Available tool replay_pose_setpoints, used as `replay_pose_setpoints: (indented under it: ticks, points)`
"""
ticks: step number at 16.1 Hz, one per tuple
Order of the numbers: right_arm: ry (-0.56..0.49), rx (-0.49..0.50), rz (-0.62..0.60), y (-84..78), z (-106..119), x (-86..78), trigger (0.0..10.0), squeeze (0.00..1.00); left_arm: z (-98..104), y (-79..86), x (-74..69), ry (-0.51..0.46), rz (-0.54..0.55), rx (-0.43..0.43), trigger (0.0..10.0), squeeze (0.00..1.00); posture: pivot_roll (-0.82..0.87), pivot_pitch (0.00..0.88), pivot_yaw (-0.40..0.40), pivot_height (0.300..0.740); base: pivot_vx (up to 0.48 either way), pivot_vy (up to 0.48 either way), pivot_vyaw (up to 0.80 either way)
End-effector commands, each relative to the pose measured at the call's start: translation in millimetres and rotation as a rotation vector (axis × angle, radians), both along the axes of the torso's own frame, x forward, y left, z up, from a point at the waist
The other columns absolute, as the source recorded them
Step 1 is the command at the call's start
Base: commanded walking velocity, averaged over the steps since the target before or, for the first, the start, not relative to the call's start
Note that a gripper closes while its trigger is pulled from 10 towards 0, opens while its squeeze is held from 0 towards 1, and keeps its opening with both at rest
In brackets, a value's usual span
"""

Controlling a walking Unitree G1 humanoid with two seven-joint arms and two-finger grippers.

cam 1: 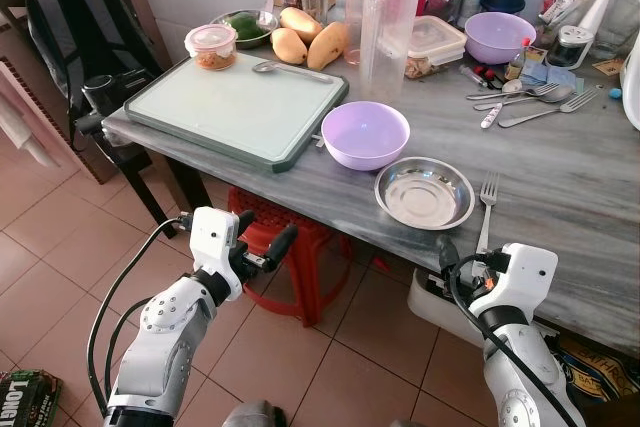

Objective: Setting the table

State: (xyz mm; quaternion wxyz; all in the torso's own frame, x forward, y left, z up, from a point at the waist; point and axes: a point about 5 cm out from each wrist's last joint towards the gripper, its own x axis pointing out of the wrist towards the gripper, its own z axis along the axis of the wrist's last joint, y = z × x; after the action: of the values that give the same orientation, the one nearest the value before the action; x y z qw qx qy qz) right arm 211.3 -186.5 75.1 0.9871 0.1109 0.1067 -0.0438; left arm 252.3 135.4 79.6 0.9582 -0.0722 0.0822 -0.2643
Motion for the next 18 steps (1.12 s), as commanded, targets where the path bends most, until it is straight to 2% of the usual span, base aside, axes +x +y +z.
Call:
replay_pose_setpoints:
  ticks: [1,10,18]
  points:
    - [0.022,0.043,0.034,6.8,-3,1.0,10.0,0.00,4,1.6,0.9,-0.011,-0.009,0.004,10.0,0.00,-0.03,0.000,0.055,0.740,0.000,0.000,0.00]
    - [0.031,0.068,0.068,11.5,-4,4.1,10.0,0.00,6,-0.6,2.0,-0.013,-0.018,0.004,10.0,0.00,-0.02,0.000,0.057,0.740,0.000,0.000,0.00]
    - [-0.164,-0.083,0.088,9.1,40,1.1,10.0,0.00,6,-0.7,3.4,-0.014,-0.018,0.002,10.0,0.00,-0.04,0.000,0.062,0.740,0.000,0.000,0.00]
